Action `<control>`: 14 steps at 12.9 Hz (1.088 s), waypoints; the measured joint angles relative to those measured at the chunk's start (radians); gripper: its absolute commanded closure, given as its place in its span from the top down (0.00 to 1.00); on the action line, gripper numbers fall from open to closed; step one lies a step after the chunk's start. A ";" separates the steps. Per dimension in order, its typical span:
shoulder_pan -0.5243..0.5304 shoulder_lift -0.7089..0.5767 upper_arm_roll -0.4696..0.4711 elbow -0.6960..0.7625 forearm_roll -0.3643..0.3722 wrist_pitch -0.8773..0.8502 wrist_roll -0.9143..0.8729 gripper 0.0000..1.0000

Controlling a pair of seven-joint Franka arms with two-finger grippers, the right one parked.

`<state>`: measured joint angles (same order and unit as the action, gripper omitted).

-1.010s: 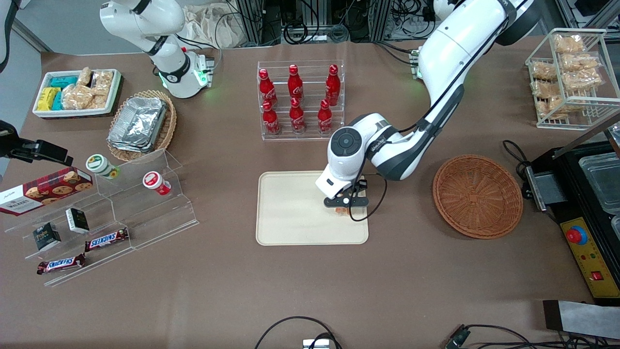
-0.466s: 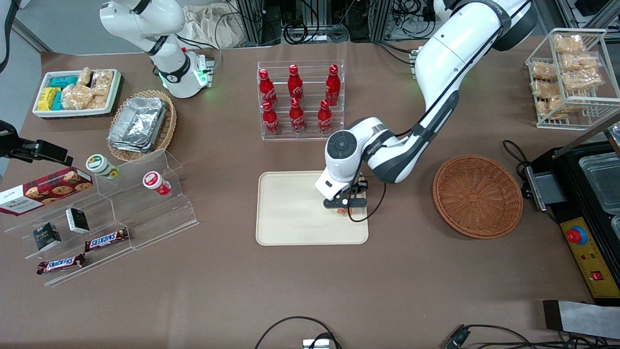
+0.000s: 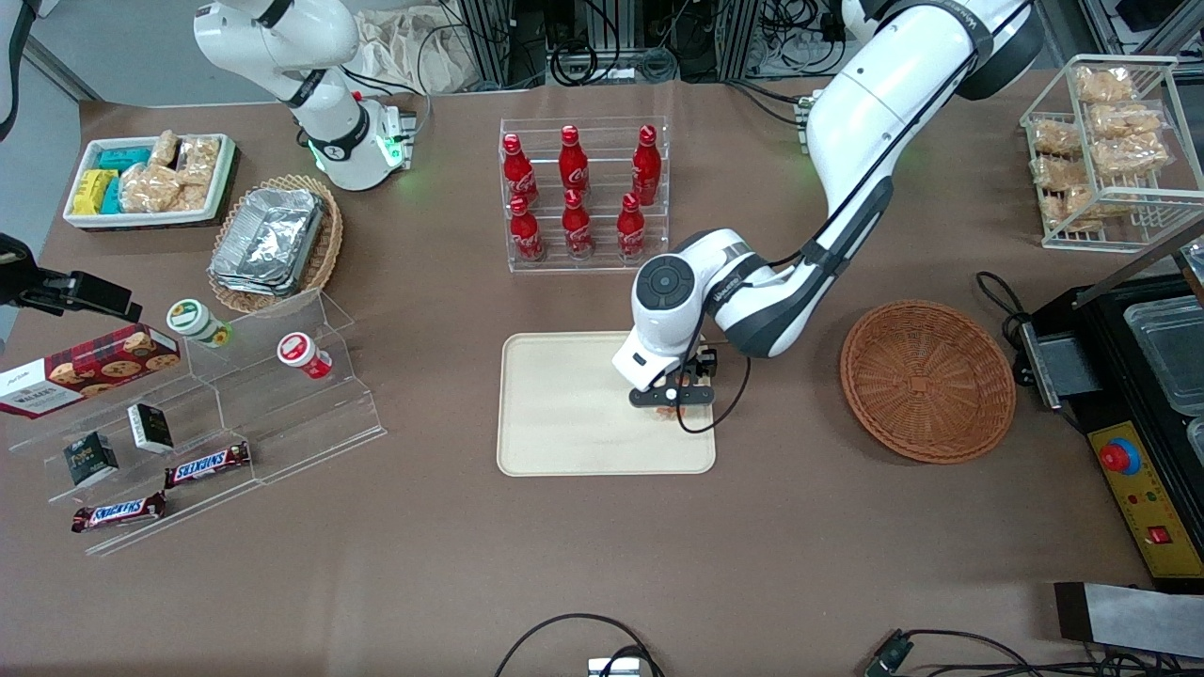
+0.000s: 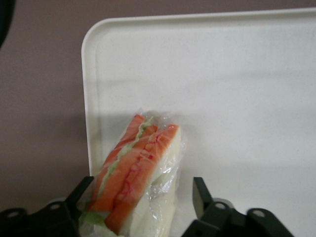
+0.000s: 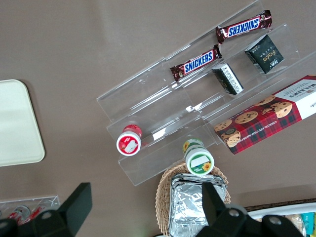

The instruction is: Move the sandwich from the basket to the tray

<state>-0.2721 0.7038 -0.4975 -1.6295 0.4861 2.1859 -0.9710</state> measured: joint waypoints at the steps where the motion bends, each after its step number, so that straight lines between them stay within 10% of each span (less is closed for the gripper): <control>1: 0.001 -0.002 0.001 0.011 0.000 0.000 -0.016 1.00; 14: 0.096 -0.153 0.003 0.117 -0.002 -0.245 -0.042 1.00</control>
<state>-0.1760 0.5509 -0.4941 -1.5128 0.4846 1.9405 -1.0126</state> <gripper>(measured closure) 0.000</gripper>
